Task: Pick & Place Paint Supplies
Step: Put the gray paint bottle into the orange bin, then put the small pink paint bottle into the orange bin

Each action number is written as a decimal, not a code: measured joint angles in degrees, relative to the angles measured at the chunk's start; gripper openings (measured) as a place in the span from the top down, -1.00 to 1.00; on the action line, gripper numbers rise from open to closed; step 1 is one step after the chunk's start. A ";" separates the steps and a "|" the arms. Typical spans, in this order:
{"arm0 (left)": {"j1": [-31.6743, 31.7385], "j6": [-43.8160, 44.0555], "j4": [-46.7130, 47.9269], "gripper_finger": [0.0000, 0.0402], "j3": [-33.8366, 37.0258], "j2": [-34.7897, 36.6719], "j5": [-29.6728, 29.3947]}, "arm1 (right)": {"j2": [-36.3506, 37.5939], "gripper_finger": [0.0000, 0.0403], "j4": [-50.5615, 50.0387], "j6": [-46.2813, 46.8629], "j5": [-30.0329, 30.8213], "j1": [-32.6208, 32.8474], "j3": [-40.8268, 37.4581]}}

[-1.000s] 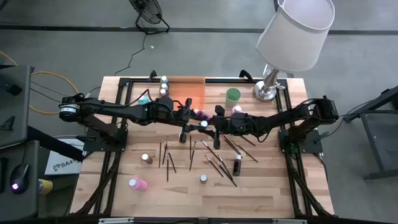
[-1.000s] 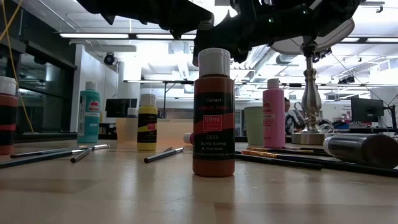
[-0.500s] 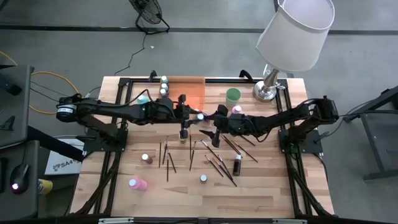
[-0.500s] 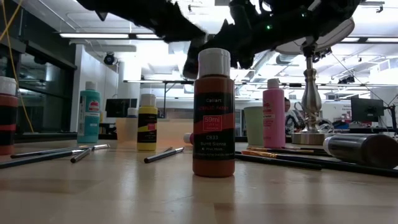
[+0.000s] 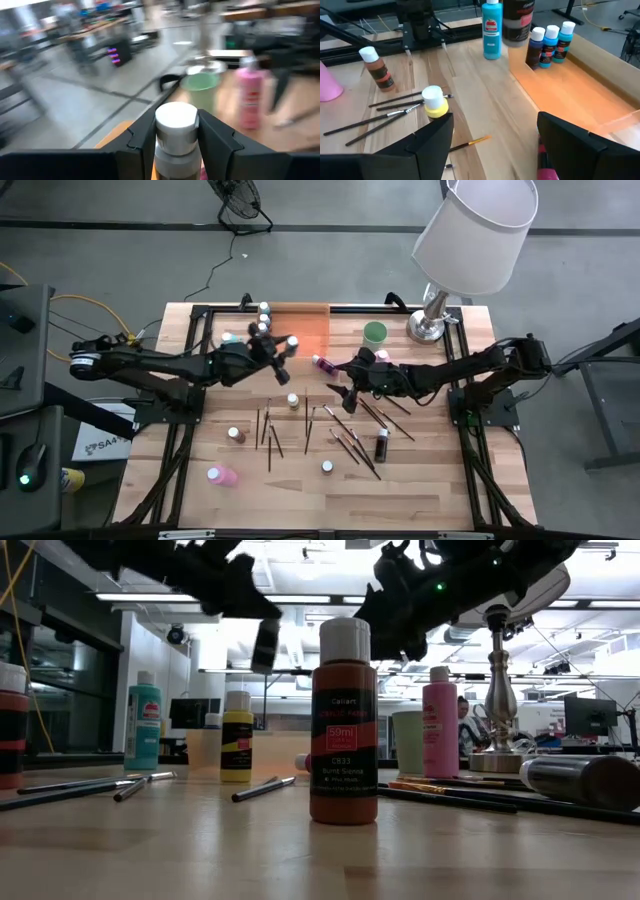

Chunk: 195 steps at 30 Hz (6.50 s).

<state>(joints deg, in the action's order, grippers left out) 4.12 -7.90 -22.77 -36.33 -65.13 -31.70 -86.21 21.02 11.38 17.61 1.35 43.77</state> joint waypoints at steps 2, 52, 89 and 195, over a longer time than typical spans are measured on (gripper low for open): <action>0.02 1.77 -2.34 0.43 2.91 1.08 -4.84 | 0.00 -0.37 -0.71 0.30 0.04 0.00 0.00; 10.92 13.32 -20.60 0.43 14.90 -6.94 -13.59 | -0.09 -0.32 -1.12 1.10 0.47 0.02 -0.02; 7.45 20.19 -27.21 0.43 14.79 -19.82 -29.25 | -0.11 -0.32 -1.18 1.49 0.42 0.02 -0.02; 7.46 19.98 -17.70 0.07 14.70 -11.05 -30.60 | -23.04 -0.32 10.29 5.18 5.87 -5.75 -0.02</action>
<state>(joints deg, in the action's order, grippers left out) 11.58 12.09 -40.47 -21.63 -76.18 -62.30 -109.25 31.31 16.56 23.49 -4.40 43.75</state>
